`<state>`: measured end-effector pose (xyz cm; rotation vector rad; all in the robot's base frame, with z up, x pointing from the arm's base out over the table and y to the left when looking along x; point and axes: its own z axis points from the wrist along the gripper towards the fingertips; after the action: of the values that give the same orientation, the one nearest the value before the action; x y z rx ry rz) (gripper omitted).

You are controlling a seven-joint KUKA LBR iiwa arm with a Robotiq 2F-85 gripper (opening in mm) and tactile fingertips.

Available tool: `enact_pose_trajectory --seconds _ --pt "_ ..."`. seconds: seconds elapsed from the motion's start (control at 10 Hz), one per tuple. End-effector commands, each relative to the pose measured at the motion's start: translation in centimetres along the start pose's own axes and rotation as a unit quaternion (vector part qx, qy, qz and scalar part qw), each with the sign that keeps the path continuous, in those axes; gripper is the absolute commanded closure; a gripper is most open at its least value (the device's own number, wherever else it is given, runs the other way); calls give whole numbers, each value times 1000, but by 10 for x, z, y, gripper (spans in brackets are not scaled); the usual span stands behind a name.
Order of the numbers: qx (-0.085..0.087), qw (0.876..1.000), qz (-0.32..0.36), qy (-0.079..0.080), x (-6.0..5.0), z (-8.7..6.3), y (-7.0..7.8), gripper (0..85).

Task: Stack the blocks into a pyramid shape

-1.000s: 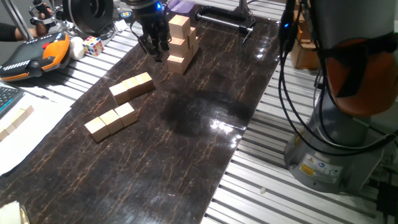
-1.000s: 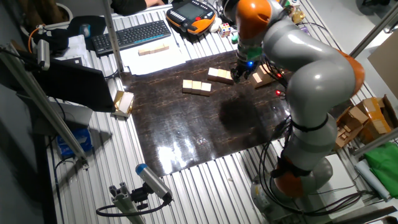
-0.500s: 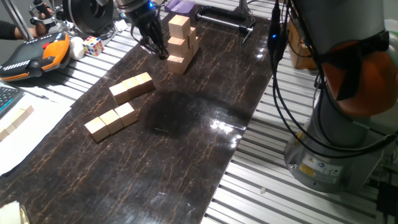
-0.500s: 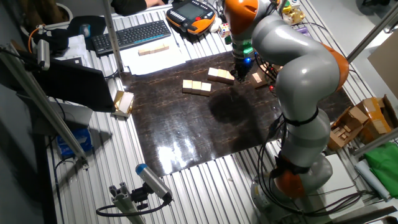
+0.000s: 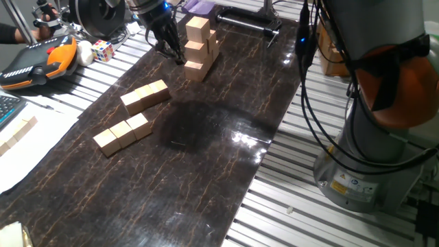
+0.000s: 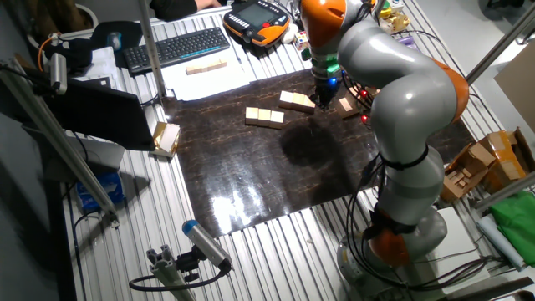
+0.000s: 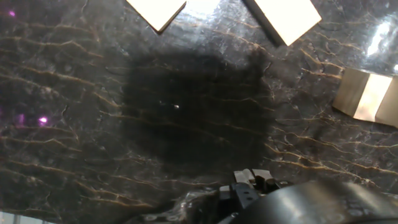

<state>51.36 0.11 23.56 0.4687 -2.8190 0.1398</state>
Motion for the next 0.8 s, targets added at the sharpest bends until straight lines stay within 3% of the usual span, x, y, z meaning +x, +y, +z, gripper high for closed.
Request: enact_pose_trajectory --seconds 0.0,0.1,0.2,0.4,0.5,0.6,0.7 --pt "-1 1000 4 0 0 0 0 843" --pt "-5 999 34 -13 0 0 0 843" --pt "-28 998 44 -36 0 0 0 843" --pt "-52 996 56 -54 0 0 0 843" --pt "-52 994 66 -69 0 0 0 843" --pt "-42 992 64 -97 0 0 0 843" --pt "-18 992 75 -103 0 0 0 843"
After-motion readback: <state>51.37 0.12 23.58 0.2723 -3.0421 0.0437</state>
